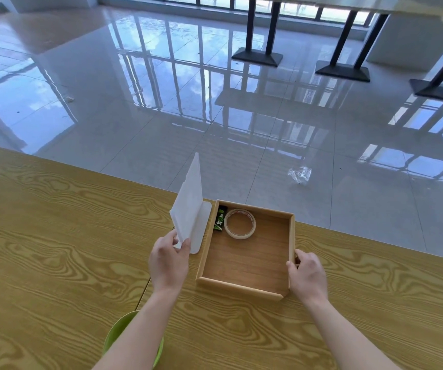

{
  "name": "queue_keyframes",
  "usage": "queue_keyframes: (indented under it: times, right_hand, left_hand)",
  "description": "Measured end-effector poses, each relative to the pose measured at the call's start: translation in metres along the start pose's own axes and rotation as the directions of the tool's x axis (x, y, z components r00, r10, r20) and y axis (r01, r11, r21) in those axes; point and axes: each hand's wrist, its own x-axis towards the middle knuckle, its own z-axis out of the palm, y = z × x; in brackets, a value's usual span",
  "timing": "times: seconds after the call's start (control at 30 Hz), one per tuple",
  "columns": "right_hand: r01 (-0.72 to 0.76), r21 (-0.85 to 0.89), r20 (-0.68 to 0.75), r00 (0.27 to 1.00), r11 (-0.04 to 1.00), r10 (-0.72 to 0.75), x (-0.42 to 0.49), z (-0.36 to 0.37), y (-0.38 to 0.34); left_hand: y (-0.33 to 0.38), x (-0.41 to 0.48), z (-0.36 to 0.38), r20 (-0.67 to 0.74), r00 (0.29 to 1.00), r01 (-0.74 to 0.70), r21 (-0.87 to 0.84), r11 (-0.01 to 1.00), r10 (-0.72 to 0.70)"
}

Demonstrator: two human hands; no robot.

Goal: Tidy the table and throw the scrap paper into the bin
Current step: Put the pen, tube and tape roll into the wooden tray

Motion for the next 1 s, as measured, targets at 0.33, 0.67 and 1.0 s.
queue_keyframes:
  times: [0.33,0.67,1.0]
  right_hand:
    - [-0.035,0.055,0.030,0.999,0.998,0.034,-0.001,0.000,0.005]
    - [-0.042,0.062,0.053,0.998,0.997,0.038,-0.003,-0.007,0.000]
    - [-0.045,0.060,0.036,0.998,0.997,0.043,-0.010,-0.007,-0.002]
  left_hand:
    - [-0.004,-0.031,0.007,0.136,0.981,0.146,-0.025,0.989,-0.141]
    - [-0.007,-0.051,0.021,0.338,0.933,0.098,0.090,0.991,-0.123]
    - [-0.001,-0.051,0.020,0.359,0.930,0.033,0.117,0.993,-0.073]
